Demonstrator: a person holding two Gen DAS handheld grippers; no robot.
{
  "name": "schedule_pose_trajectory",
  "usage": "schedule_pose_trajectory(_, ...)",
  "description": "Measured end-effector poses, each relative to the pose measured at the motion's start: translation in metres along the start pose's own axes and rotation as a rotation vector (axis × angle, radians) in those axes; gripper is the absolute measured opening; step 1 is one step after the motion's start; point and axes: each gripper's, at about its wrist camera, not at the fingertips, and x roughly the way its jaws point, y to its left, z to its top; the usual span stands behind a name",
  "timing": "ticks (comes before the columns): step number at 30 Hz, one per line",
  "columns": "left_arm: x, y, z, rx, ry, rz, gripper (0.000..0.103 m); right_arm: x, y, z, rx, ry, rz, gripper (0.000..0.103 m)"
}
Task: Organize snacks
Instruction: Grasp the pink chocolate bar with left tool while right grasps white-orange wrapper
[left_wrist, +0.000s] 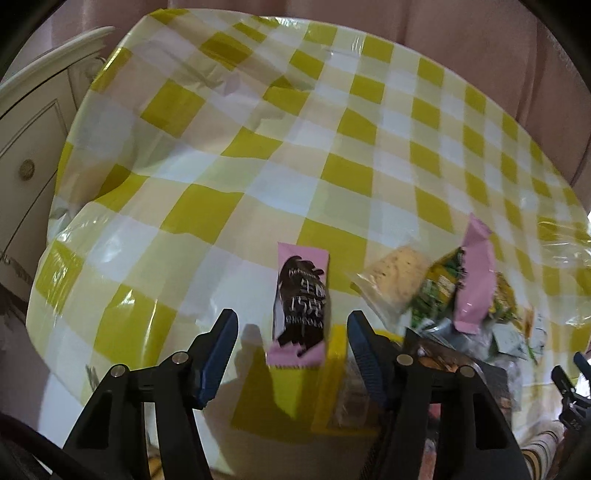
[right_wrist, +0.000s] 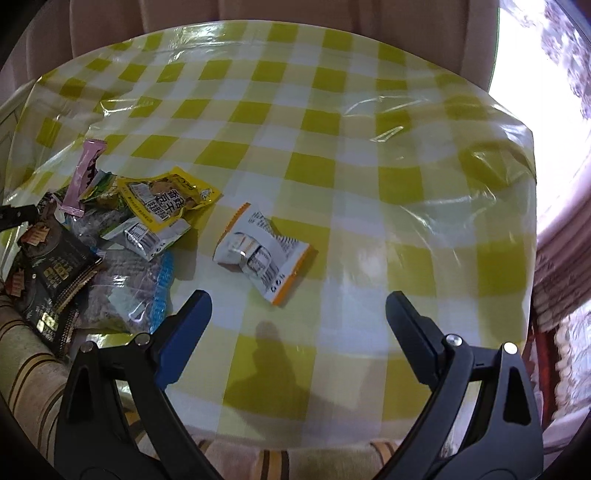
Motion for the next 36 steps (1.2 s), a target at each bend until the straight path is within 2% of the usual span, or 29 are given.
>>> schedule_pose_trajectory(10,0.024,0.001,0.009,0.019,0.02,0.033,0.049,0.029,0.015,0.021,-0.132,0.02,-0.001,0.096)
schedule_pose_trajectory(13,0.026,0.0,0.01,0.024,0.014,0.046,0.043,0.042,0.017,0.026,-0.165,0.05,-0.023,0.096)
schedule_pose_trajectory(17,0.025,0.001,0.009,0.02,0.007,0.041,0.042,0.057,0.019,0.031,-0.189,0.082,-0.06,0.096)
schedule_pose_trajectory(22,0.025,0.003,0.01,0.014,-0.004,0.038,0.034,0.07,0.018,0.039,-0.183,0.09,-0.058,0.096)
schedule_pose_trajectory(28,0.024,0.004,0.011,0.011,-0.011,0.021,0.031,0.079,0.004,0.045,-0.085,0.111,0.028,0.093)
schedule_pose_trajectory(30,0.023,0.004,0.011,0.009,-0.013,0.016,0.03,0.08,0.001,0.044,-0.06,0.116,0.072,0.087)
schedule_pose_trajectory(33,0.022,0.004,0.011,0.007,-0.016,0.013,0.03,0.077,0.003,0.043,-0.054,0.112,0.125,0.069)
schedule_pose_trajectory(35,0.02,0.004,0.011,0.006,-0.026,0.016,0.03,0.074,0.008,0.042,-0.065,0.105,0.146,0.051)
schedule_pose_trajectory(36,0.018,0.004,0.011,0.006,-0.03,0.017,0.03,0.073,0.011,0.041,-0.076,0.1,0.142,0.048)
